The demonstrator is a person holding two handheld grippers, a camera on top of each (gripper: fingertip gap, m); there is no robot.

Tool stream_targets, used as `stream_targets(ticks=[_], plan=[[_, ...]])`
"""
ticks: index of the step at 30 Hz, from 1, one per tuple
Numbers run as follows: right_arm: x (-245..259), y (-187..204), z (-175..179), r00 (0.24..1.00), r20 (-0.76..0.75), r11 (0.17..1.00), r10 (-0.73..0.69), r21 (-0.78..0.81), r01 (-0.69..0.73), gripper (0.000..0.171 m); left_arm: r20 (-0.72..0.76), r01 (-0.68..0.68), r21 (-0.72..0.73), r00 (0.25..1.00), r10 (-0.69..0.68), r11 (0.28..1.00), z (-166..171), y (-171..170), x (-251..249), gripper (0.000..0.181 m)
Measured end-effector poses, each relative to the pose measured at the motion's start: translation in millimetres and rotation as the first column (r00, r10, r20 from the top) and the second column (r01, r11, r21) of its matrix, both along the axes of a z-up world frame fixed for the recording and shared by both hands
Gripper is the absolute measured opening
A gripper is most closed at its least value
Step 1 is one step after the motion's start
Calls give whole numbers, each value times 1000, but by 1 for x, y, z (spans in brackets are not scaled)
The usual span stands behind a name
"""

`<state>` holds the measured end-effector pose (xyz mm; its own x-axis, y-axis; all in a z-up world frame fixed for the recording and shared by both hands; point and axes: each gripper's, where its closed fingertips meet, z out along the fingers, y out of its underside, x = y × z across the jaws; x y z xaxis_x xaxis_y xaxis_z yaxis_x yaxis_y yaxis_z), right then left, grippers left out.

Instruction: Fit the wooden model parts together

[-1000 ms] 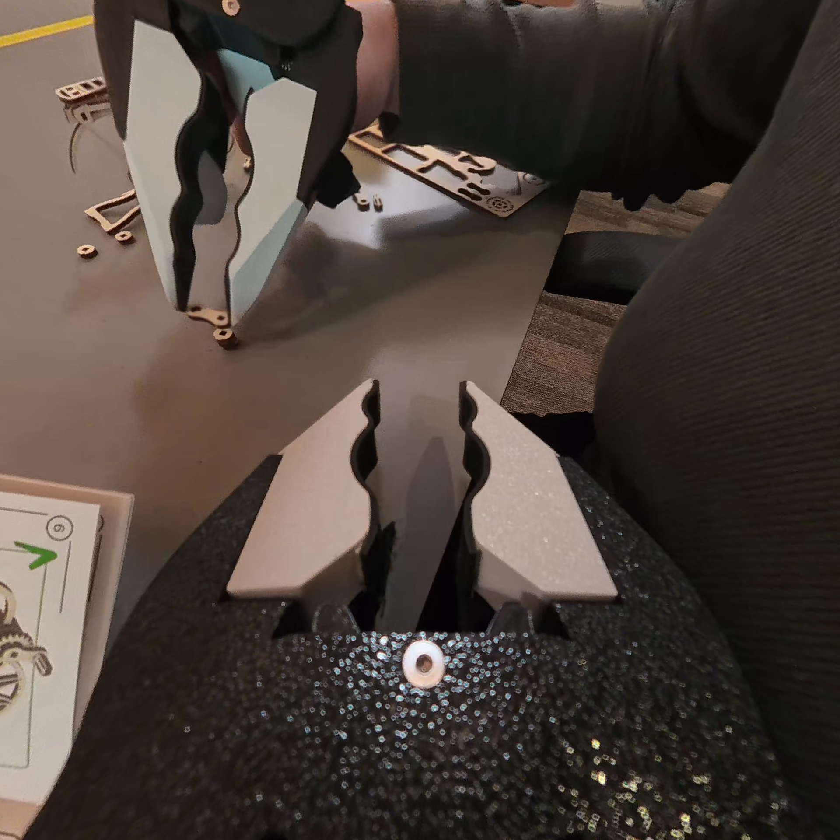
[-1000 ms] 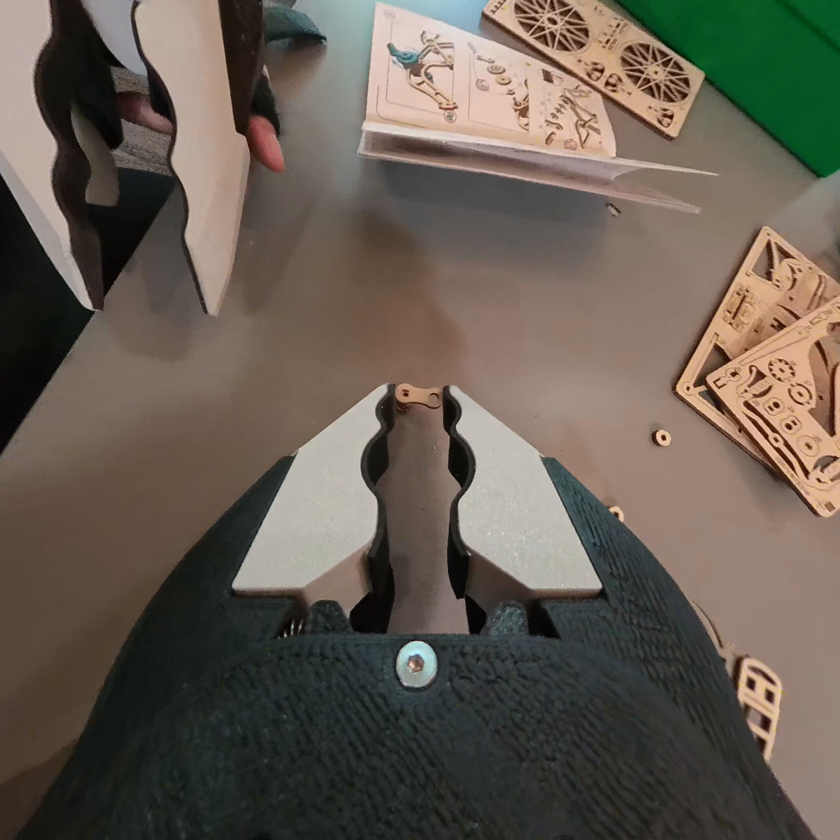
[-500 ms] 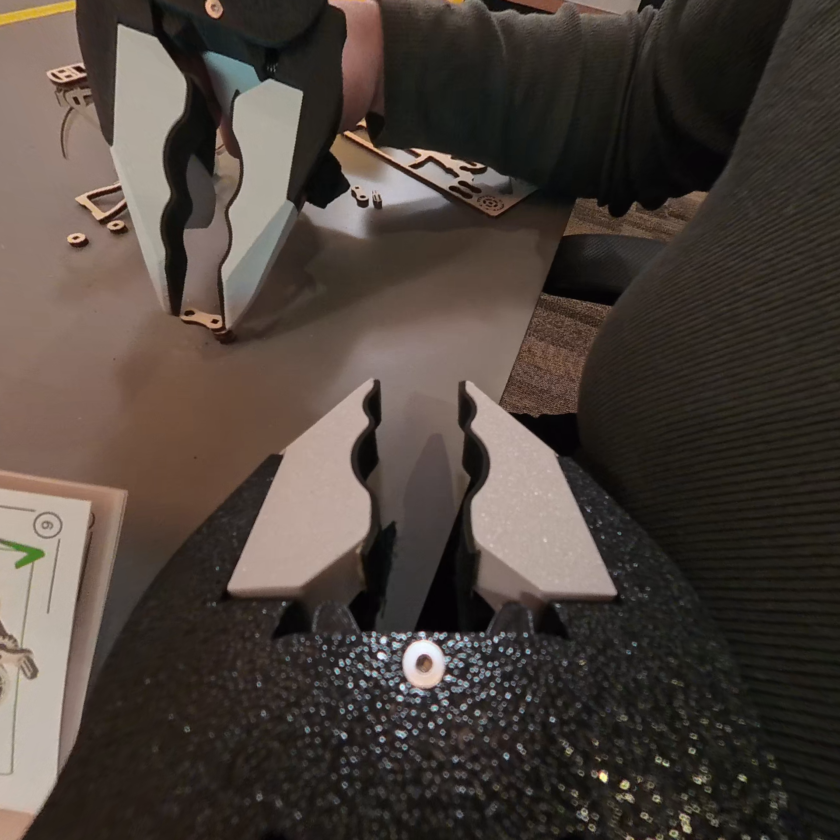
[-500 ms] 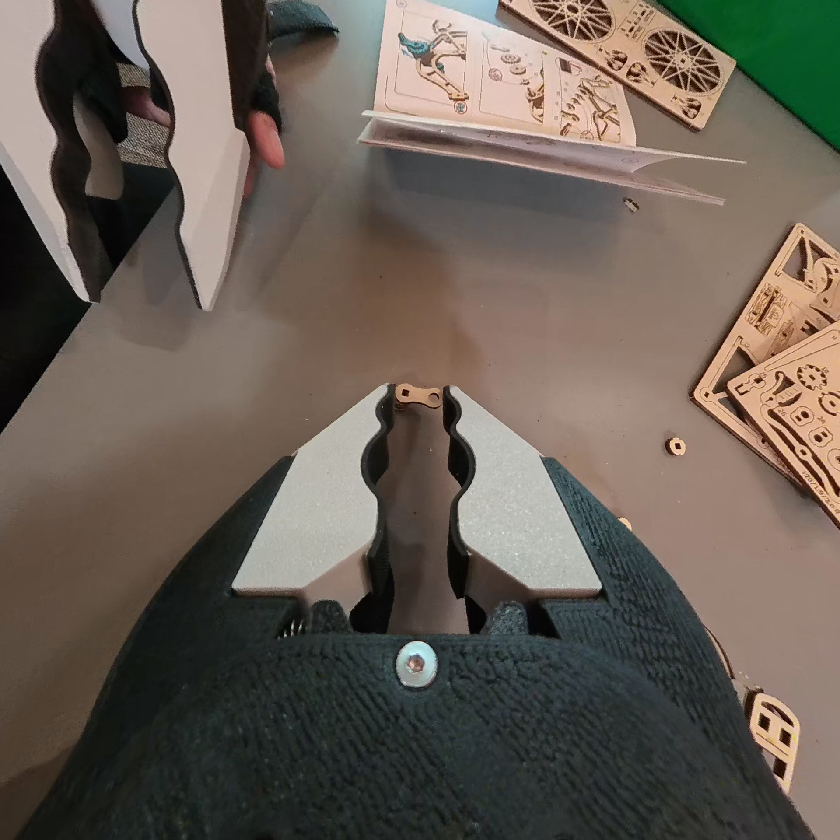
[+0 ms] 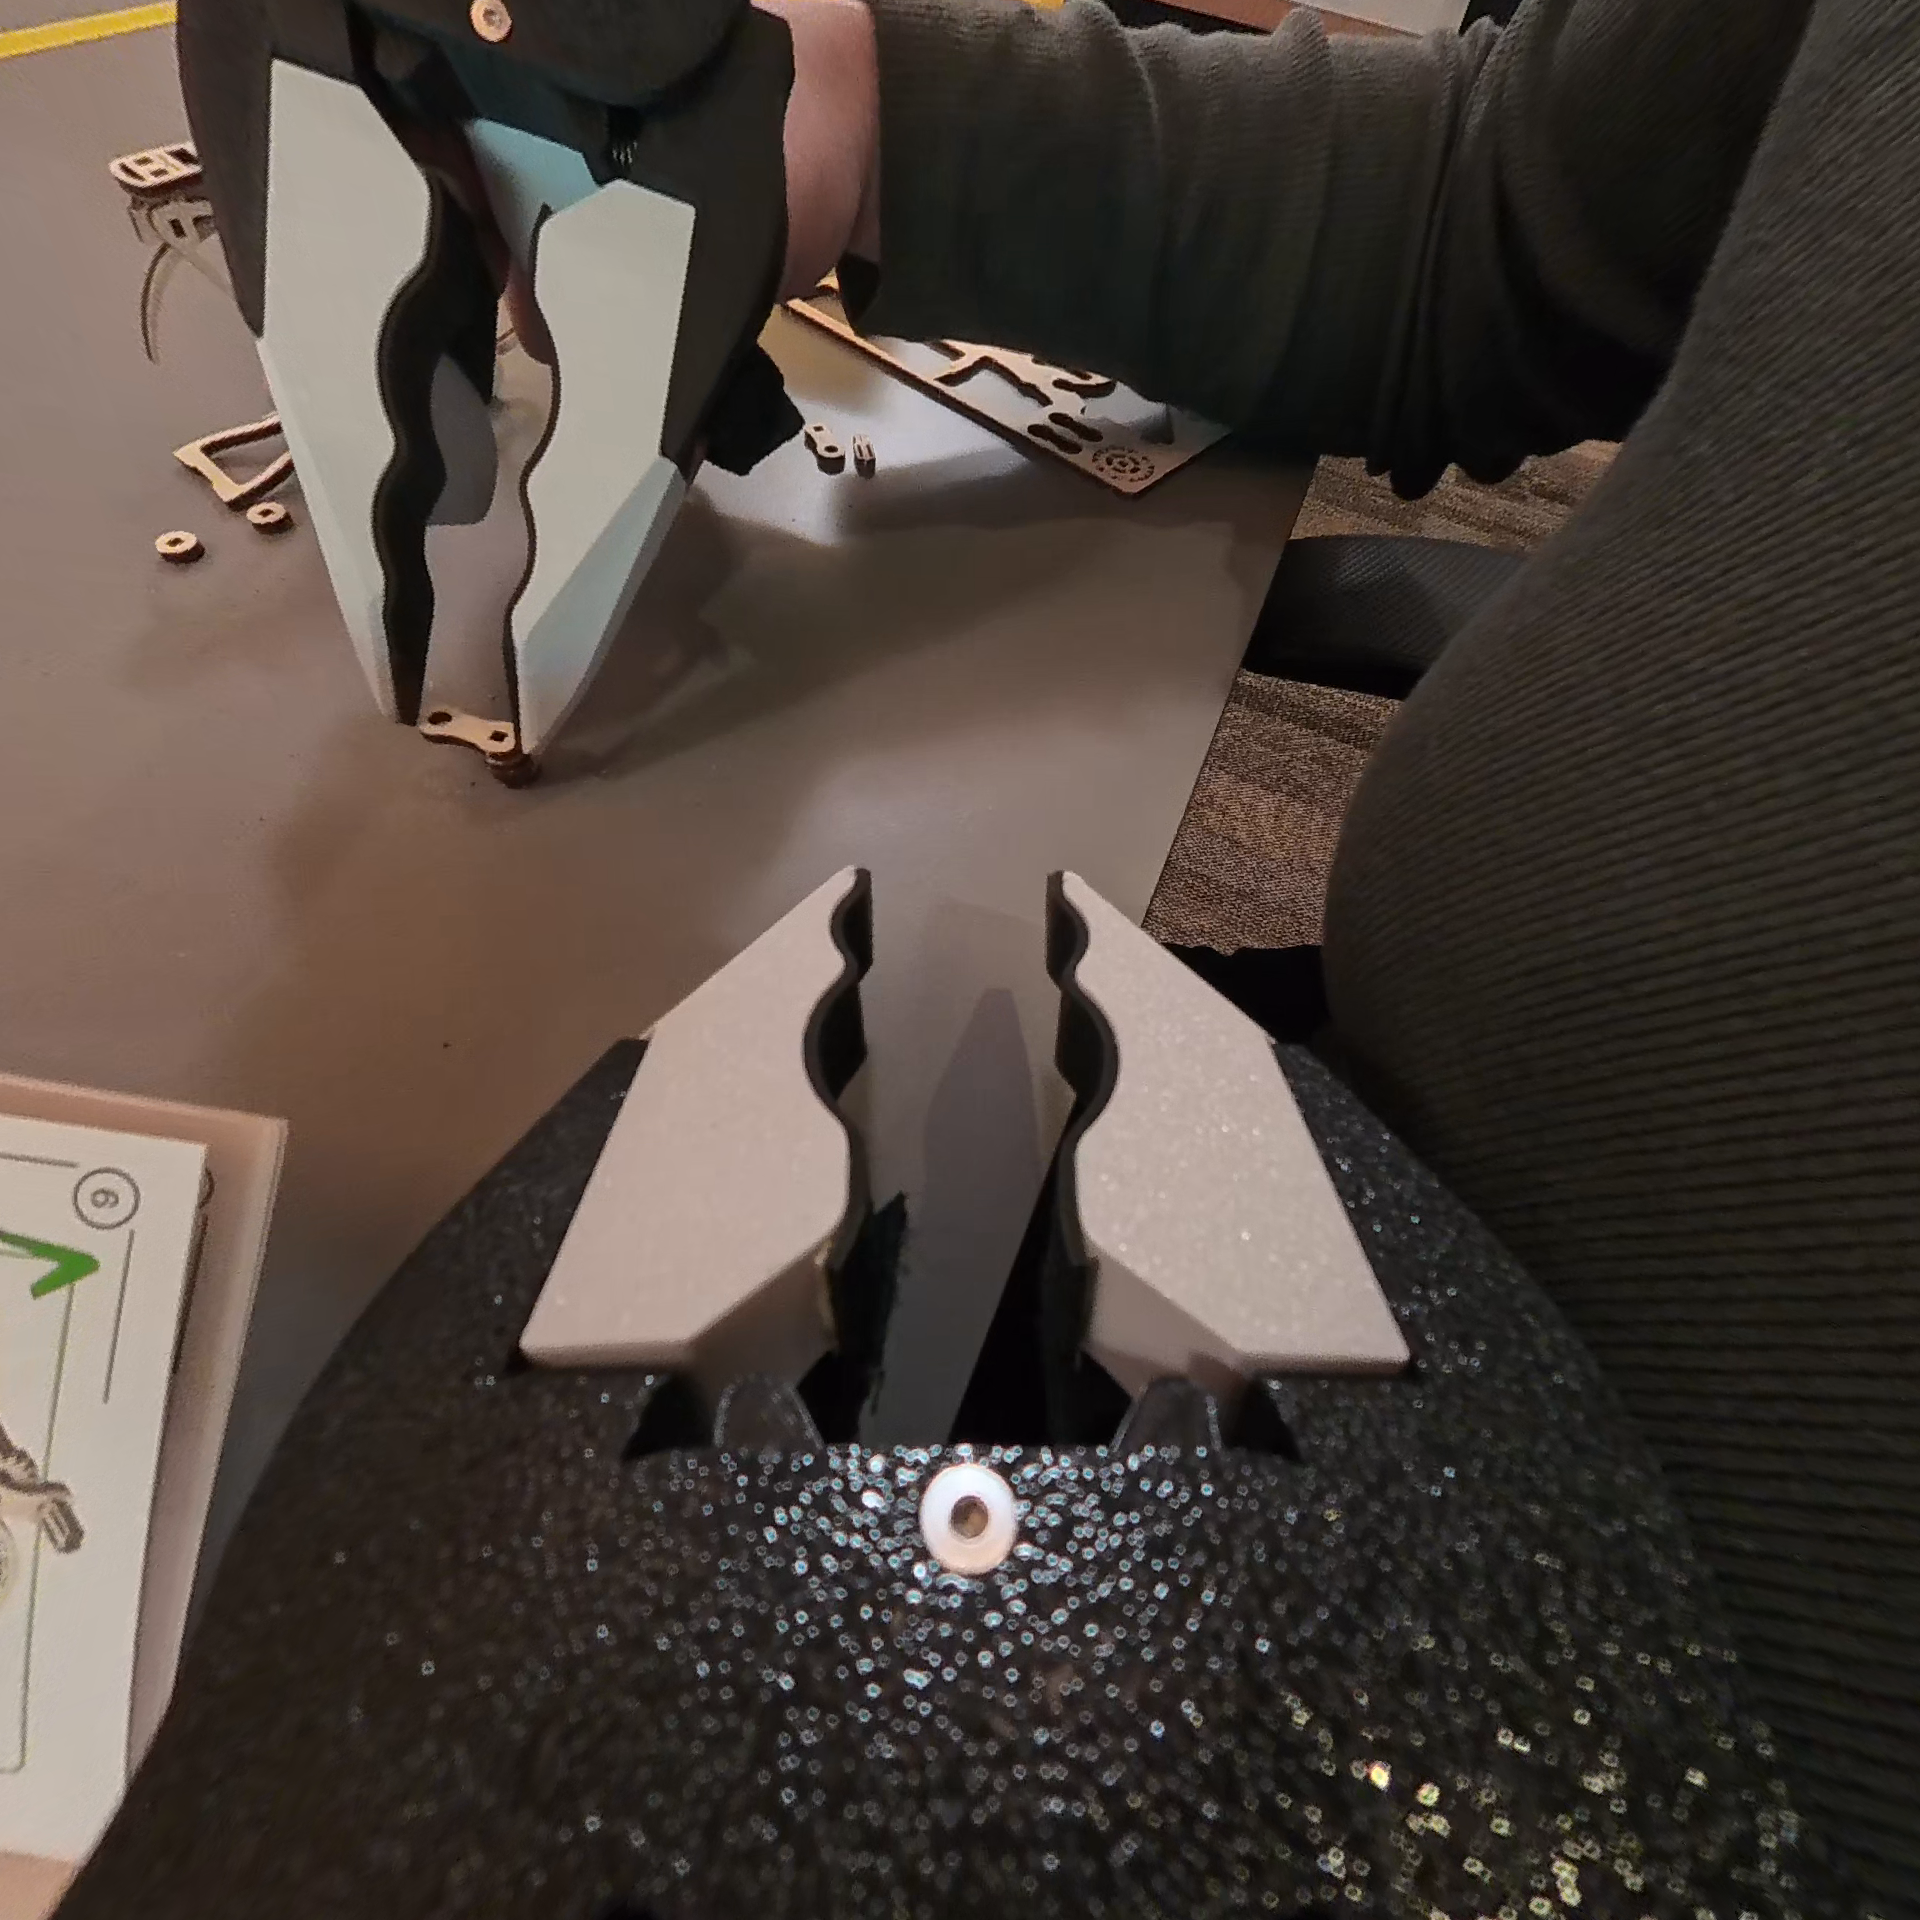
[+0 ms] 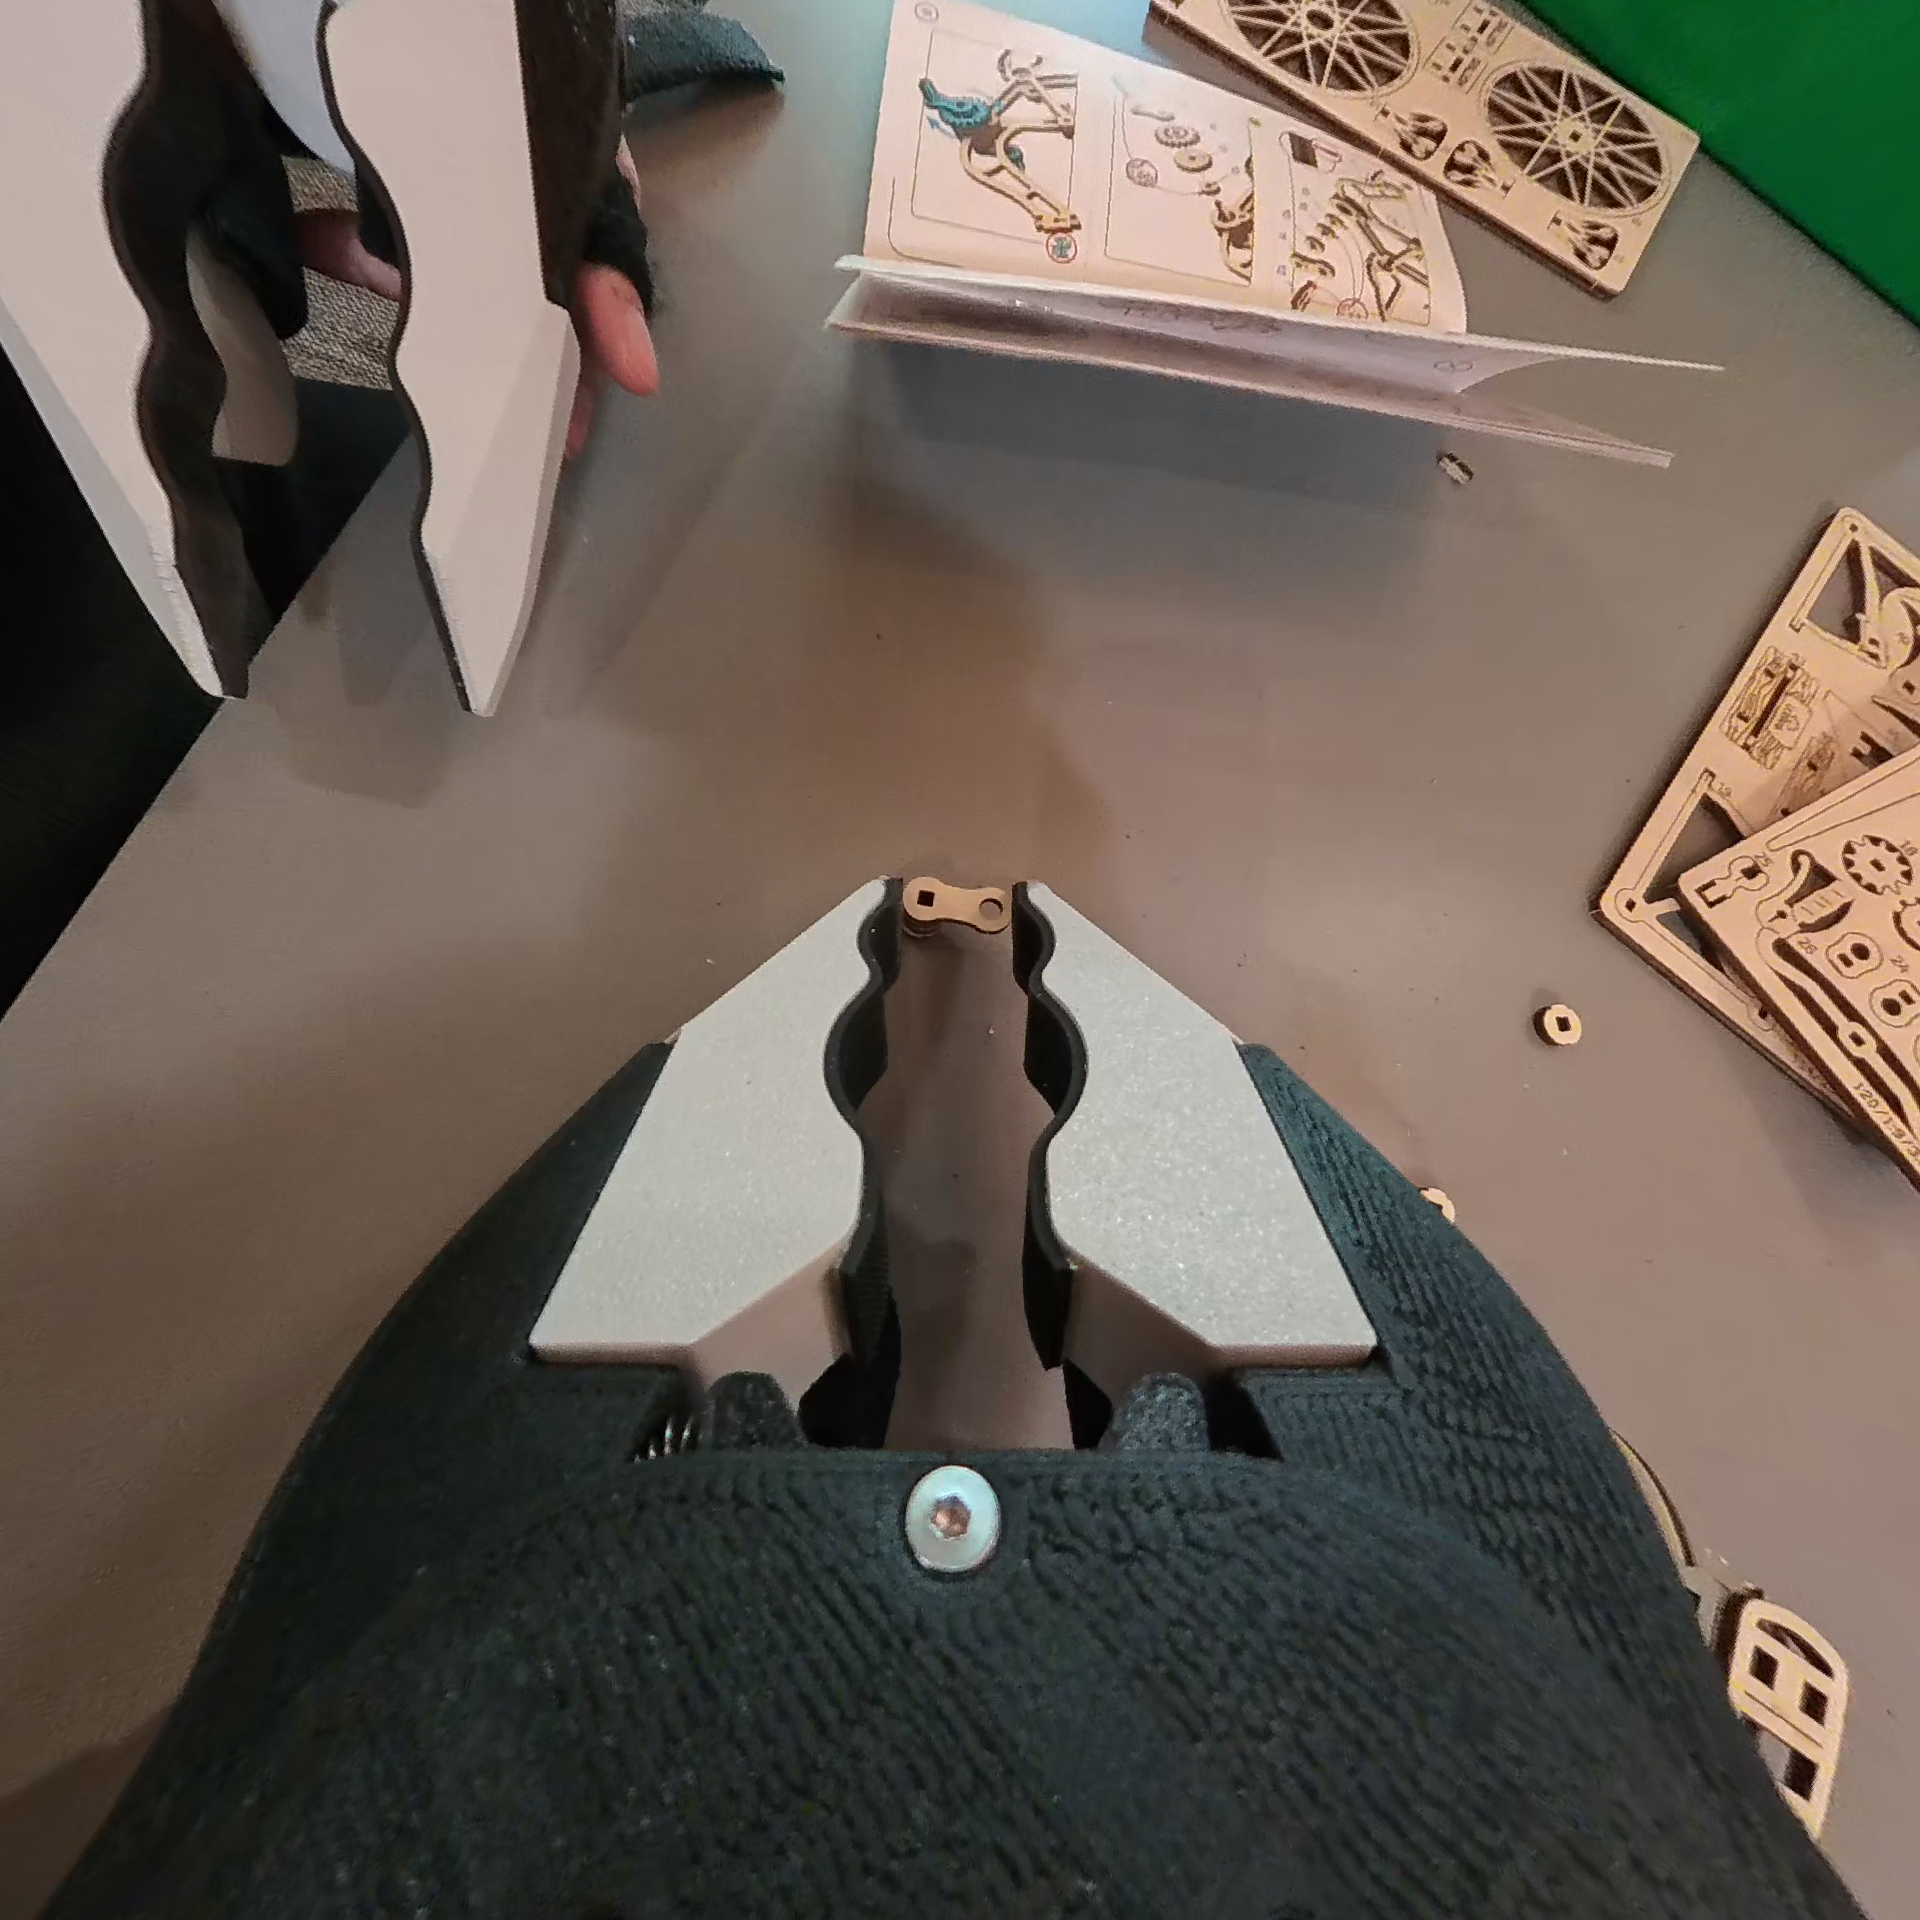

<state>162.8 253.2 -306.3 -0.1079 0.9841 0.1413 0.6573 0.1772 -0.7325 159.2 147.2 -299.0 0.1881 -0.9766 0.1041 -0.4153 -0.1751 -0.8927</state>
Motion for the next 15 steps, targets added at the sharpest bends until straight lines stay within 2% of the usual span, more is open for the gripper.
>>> stream_targets(ticks=[15], plan=[[0,0,-3,1000,4,1000,0,-11,0,24,4,1,-5,1000,-1,1000,0,0,0,31]])
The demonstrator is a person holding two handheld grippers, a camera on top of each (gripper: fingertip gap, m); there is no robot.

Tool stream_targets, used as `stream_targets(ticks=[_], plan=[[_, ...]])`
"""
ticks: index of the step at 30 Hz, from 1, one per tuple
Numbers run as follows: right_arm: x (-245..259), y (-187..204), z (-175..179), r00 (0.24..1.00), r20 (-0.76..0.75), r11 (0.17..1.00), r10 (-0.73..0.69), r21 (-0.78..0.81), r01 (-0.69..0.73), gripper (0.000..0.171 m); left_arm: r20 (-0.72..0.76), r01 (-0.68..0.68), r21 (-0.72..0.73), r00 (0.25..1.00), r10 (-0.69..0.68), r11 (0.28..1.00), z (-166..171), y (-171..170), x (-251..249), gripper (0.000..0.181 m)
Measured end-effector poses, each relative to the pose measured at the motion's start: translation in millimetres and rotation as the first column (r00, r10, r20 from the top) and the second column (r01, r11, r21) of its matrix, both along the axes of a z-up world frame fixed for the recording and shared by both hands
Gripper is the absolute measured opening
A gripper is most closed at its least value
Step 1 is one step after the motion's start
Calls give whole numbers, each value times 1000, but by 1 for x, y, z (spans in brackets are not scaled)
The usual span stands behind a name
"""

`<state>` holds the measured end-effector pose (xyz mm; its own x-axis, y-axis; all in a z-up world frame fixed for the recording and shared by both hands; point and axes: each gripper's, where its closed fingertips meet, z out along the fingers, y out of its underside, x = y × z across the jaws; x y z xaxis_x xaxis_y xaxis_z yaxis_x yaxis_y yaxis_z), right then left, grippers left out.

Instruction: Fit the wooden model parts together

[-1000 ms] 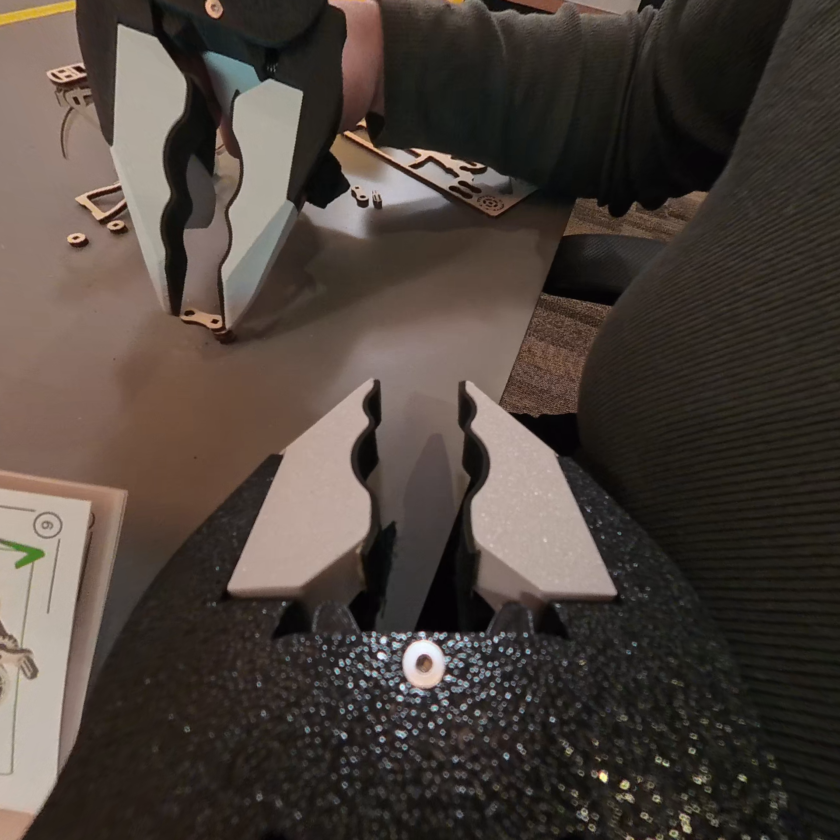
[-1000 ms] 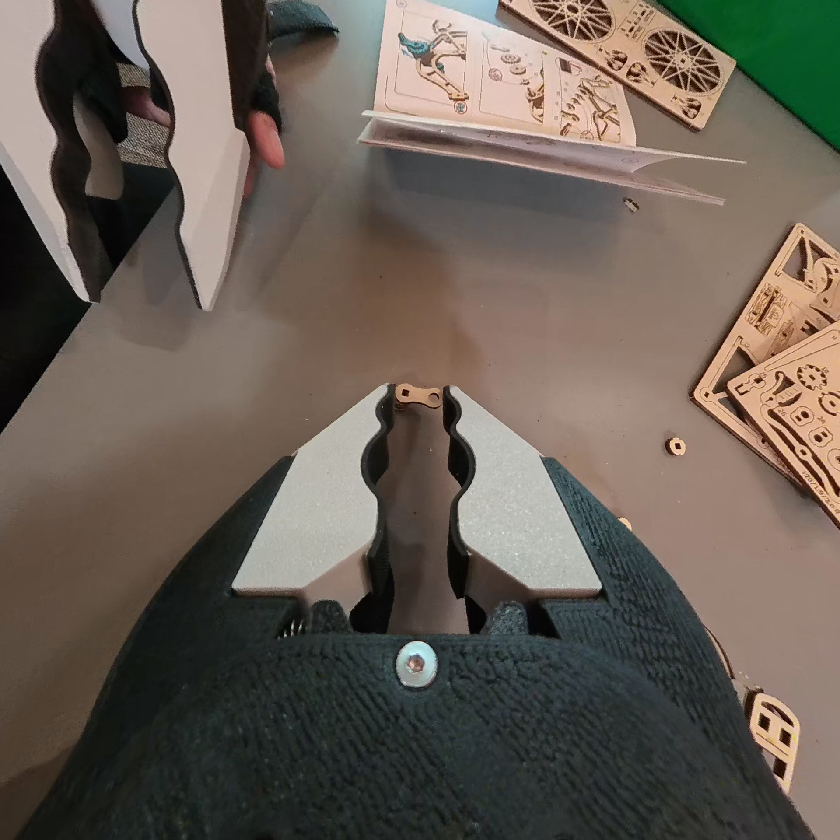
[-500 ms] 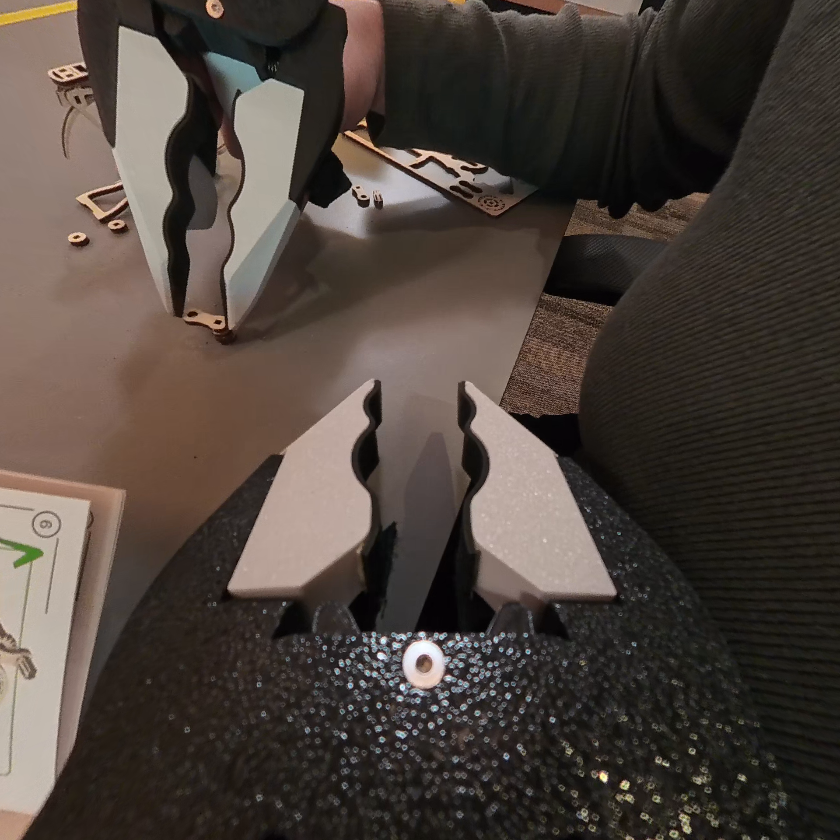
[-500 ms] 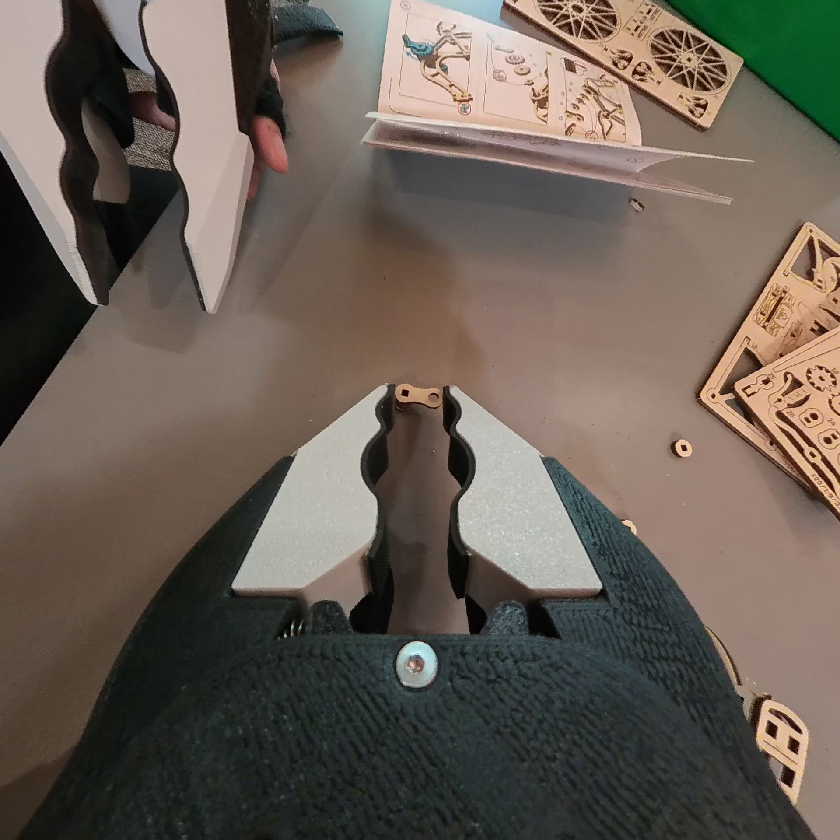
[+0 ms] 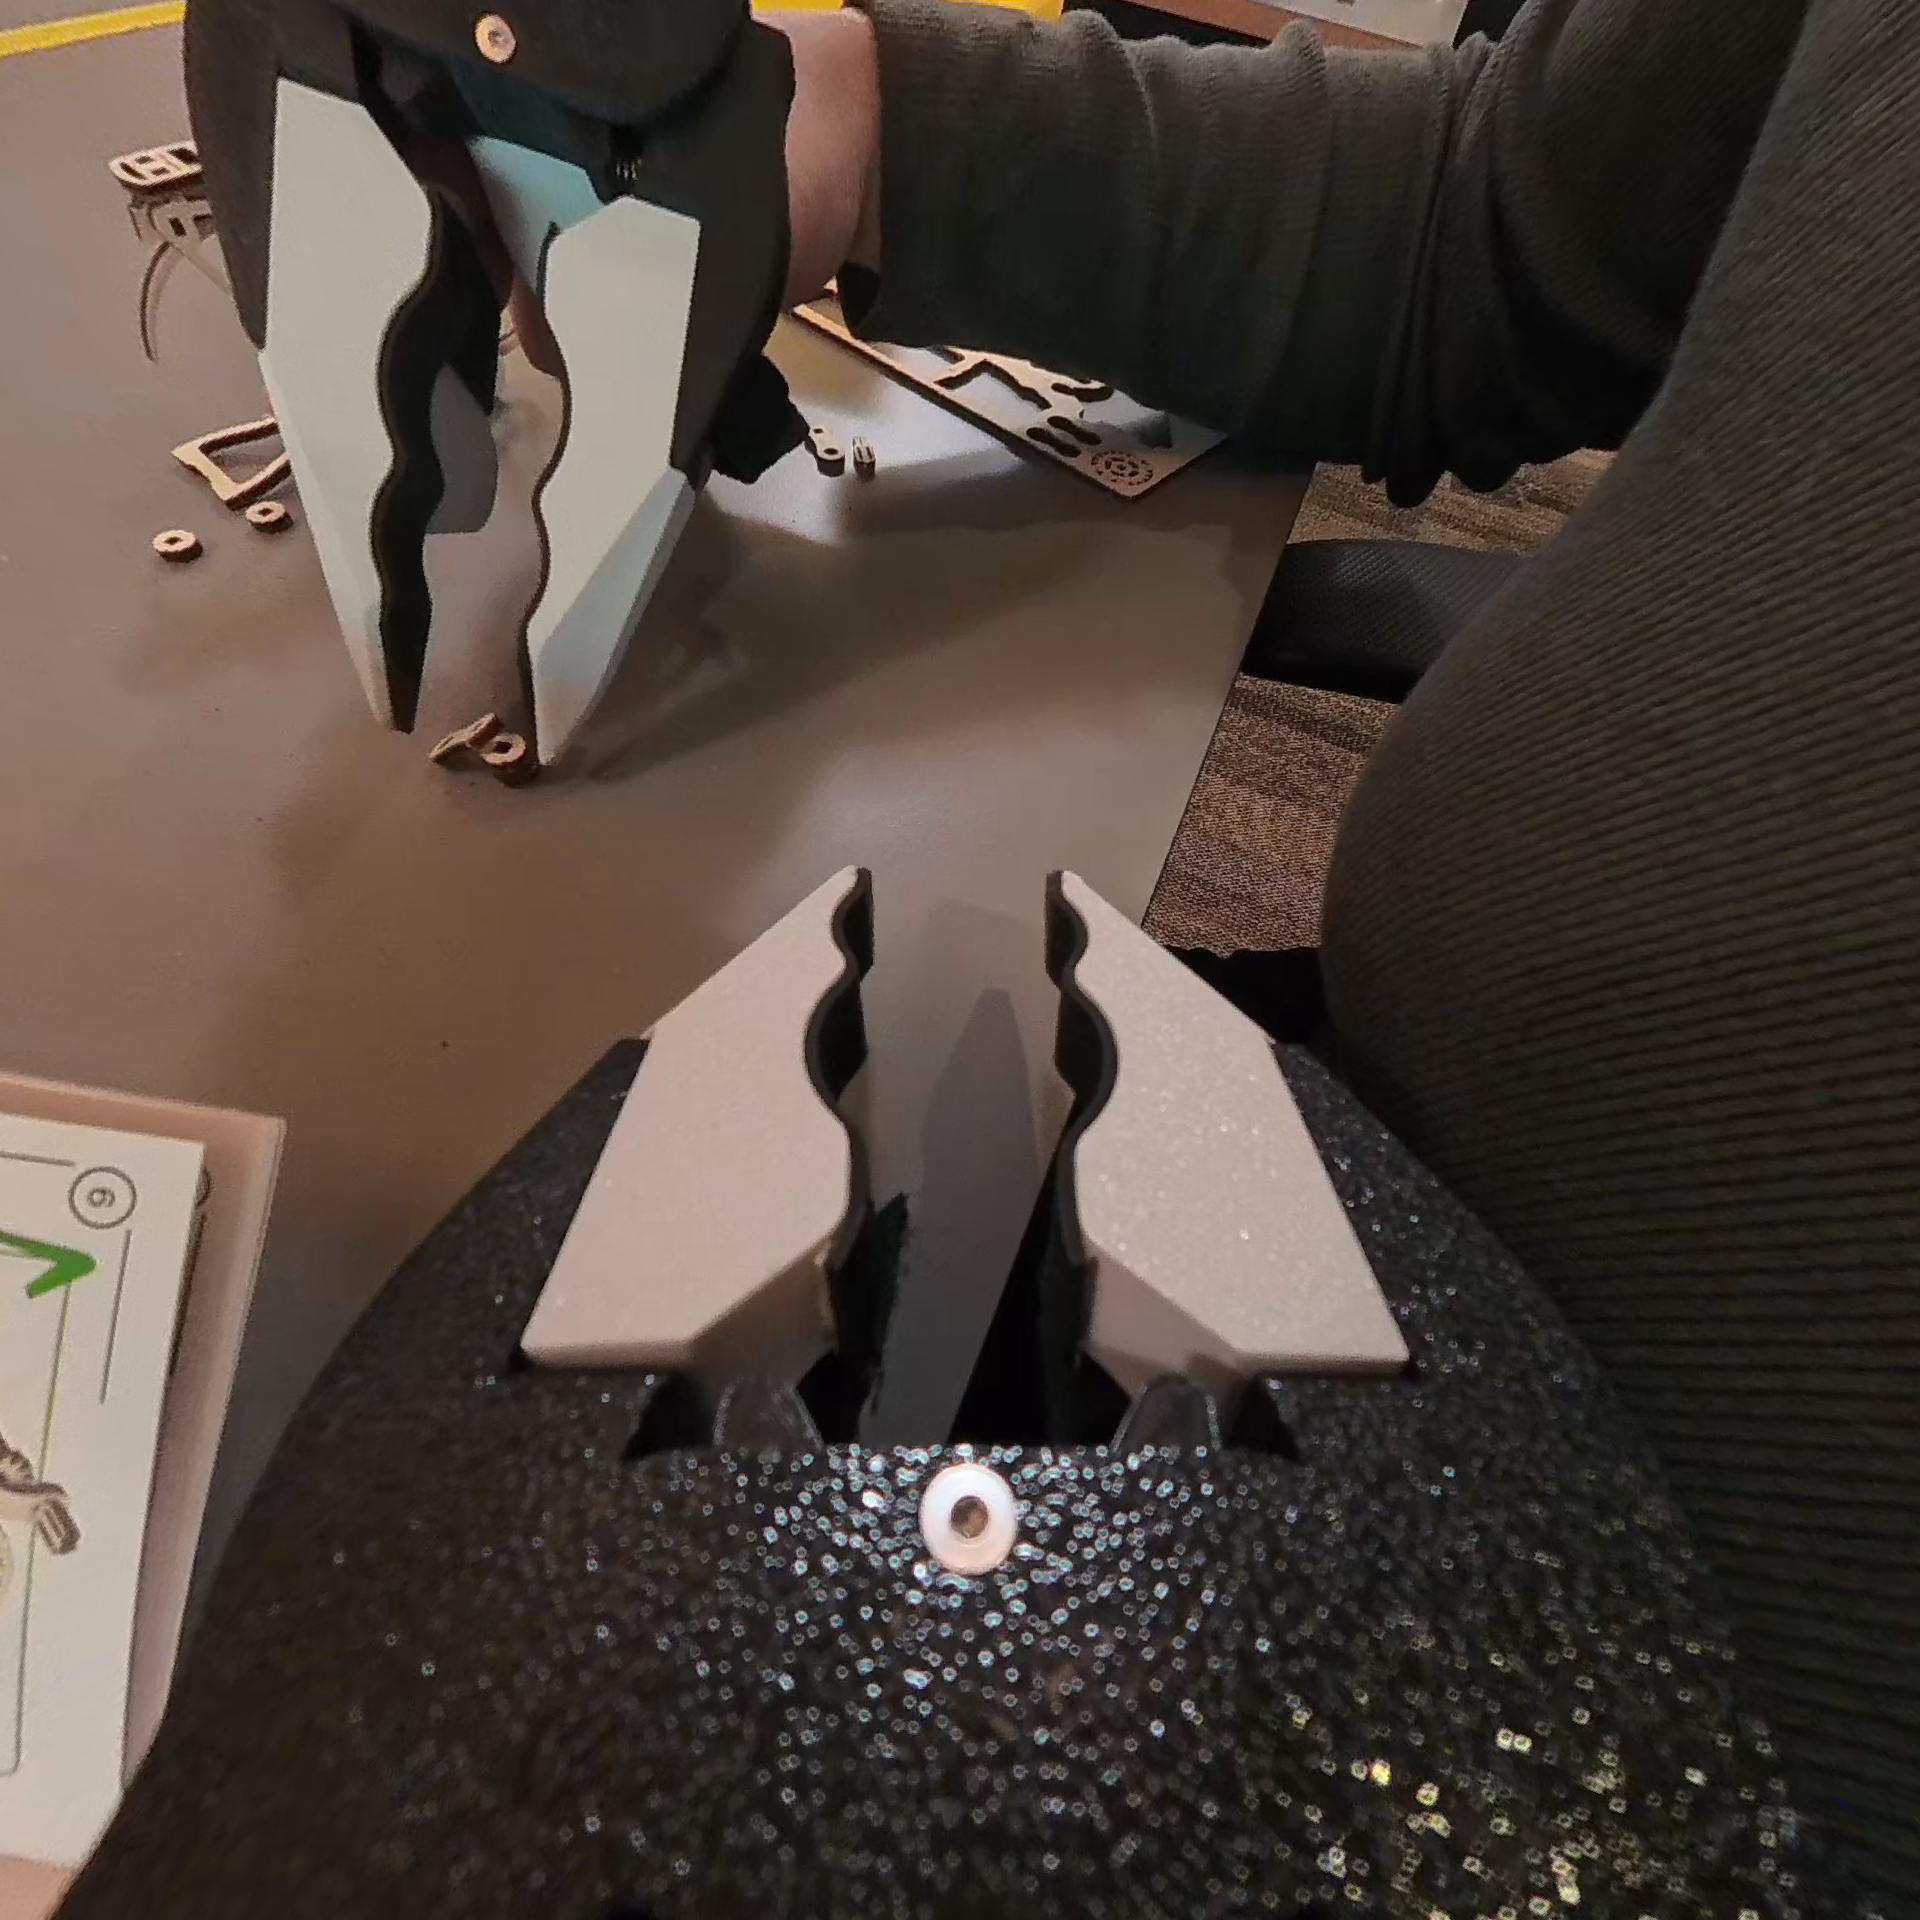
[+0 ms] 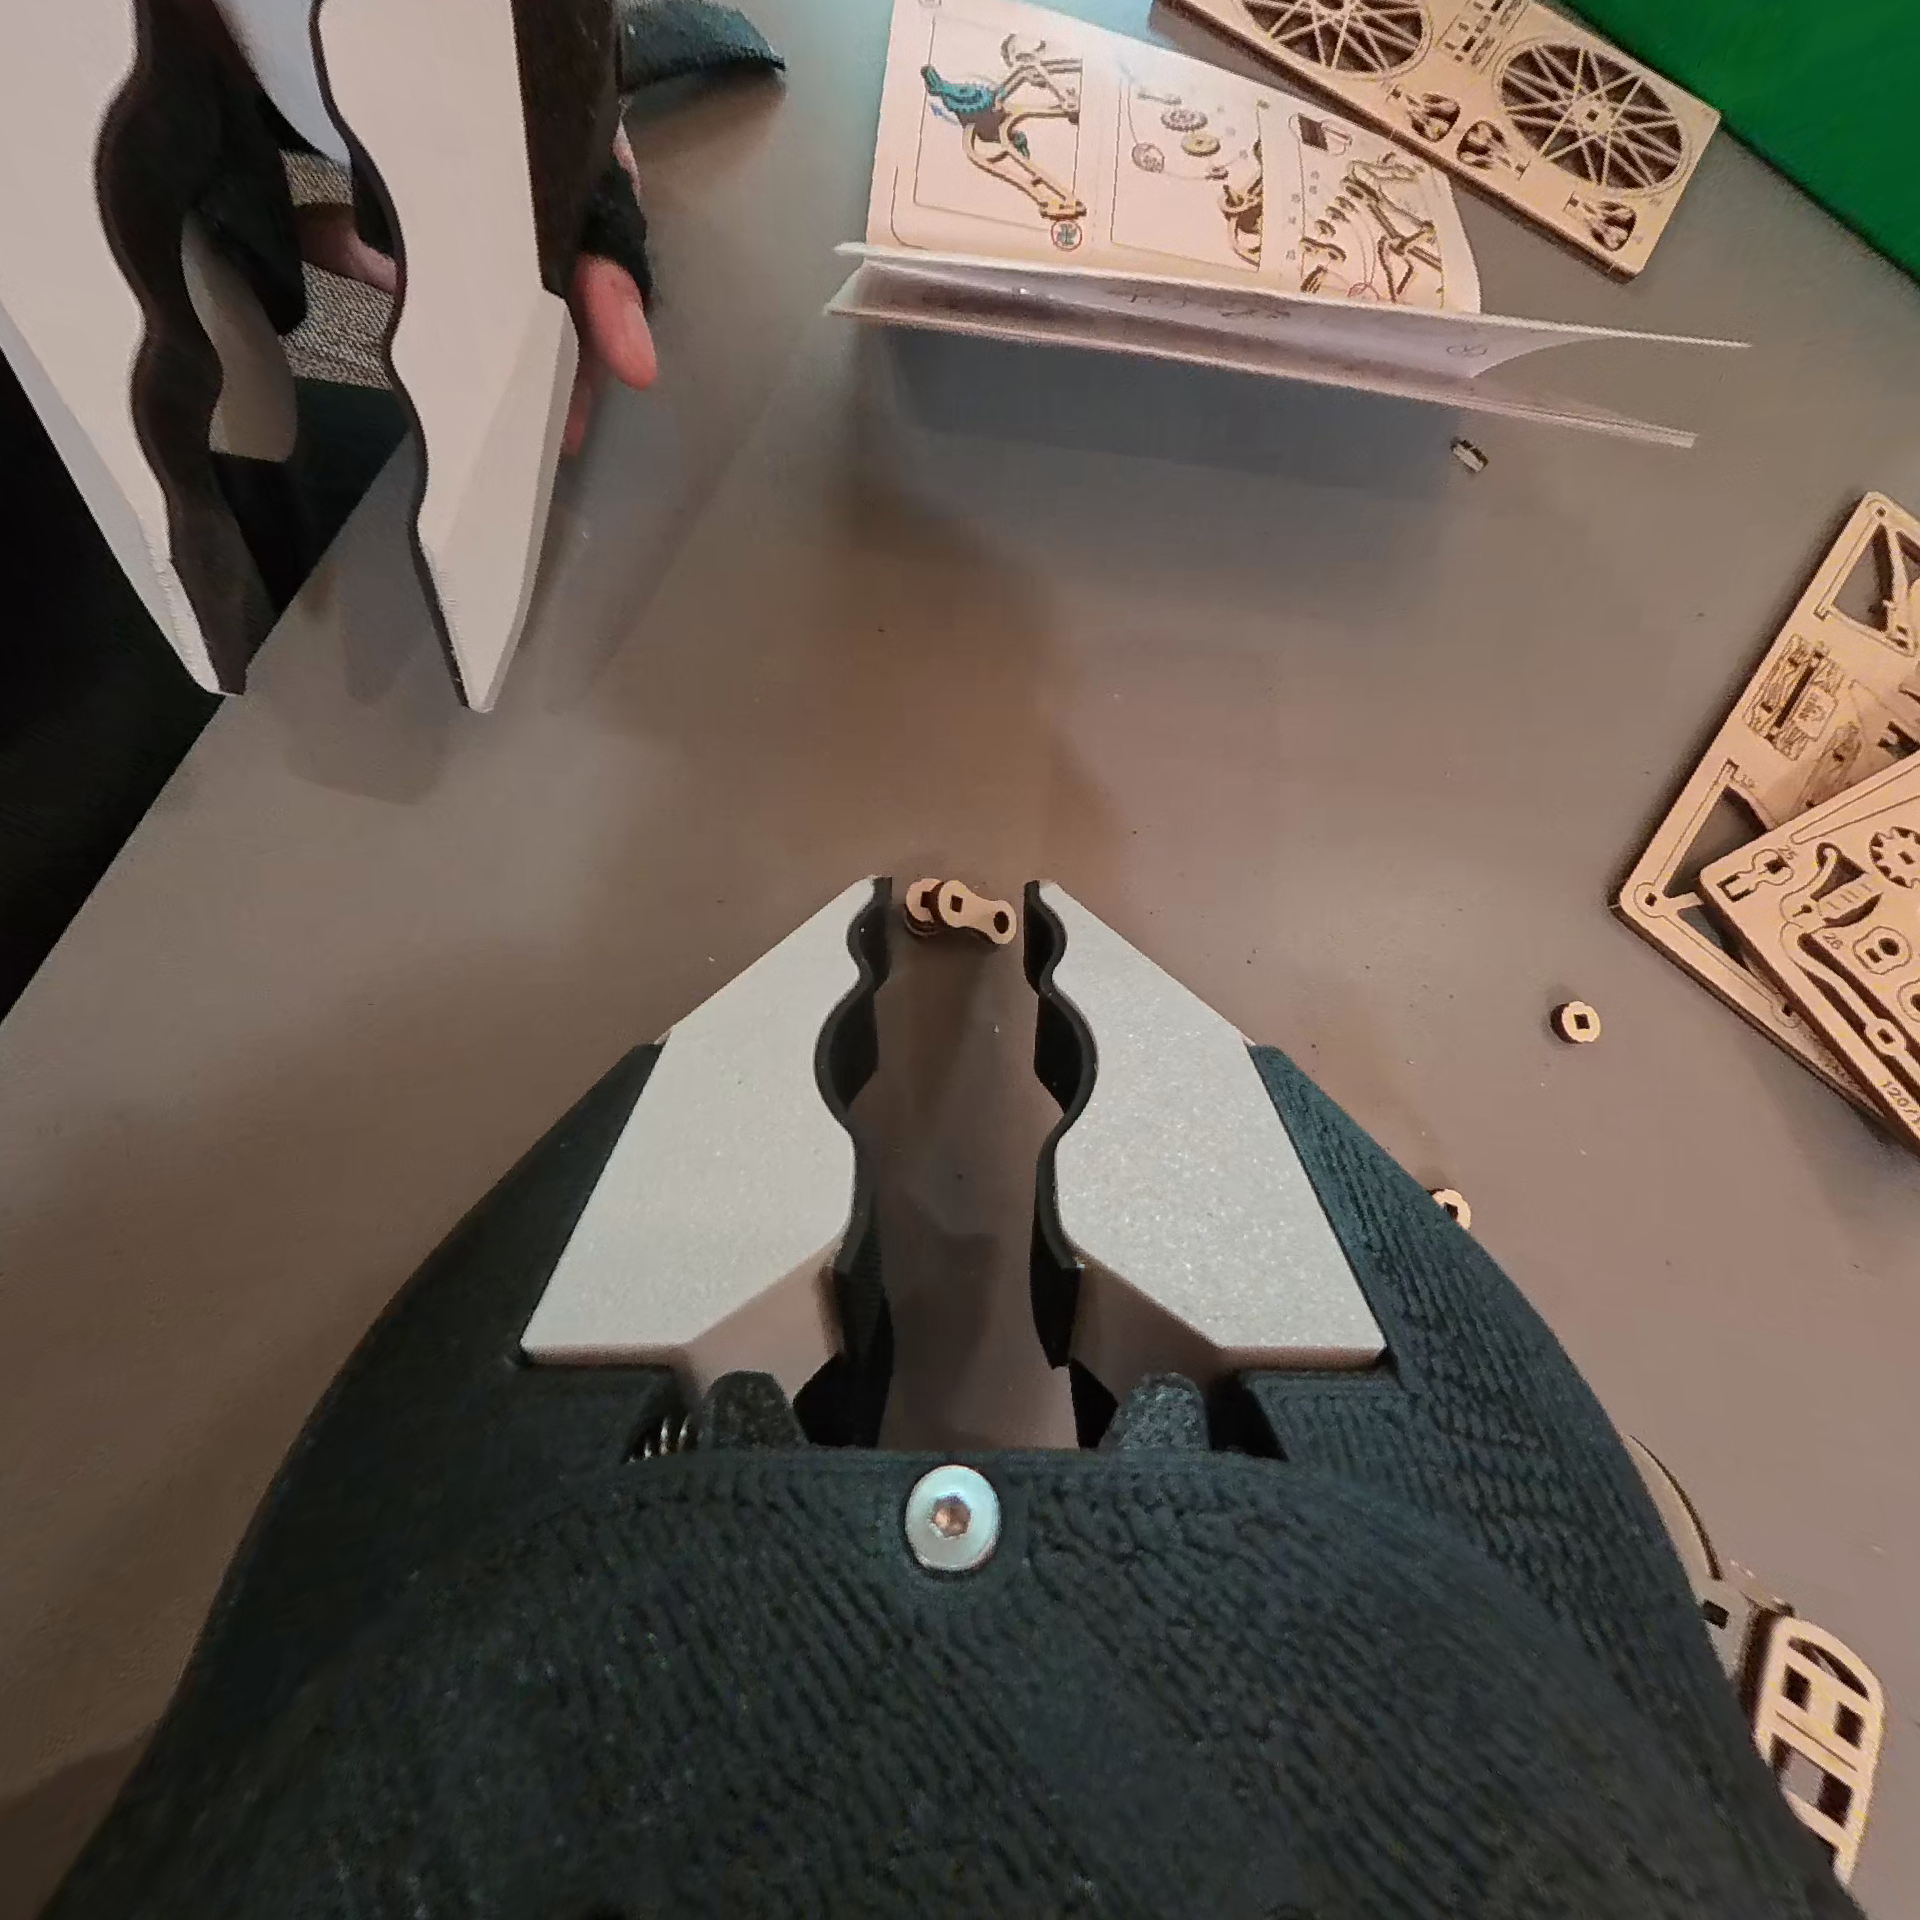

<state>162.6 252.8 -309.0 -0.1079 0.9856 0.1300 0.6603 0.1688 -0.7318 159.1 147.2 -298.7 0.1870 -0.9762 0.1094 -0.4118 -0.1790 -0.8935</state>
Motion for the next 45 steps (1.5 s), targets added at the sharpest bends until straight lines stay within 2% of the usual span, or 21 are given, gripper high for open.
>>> stream_targets(ticks=[7,14,24,45], plan=[[2,1,9,1000,-19,1000,-6,24,7,26,3,0,-3,1000,0,1000,0,0,0,30],[-3,9,32,986,-161,993,-37,104,54,28,6,-3,0,1000,3,1000,0,0,0,30],[-2,19,53,960,-272,974,-63,192,118,29,9,-6,-1,1000,6,1000,0,0,0,30],[-3,18,53,958,-280,976,-58,188,114,29,16,-8,-10,1000,8,1000,1,1,0,30]])
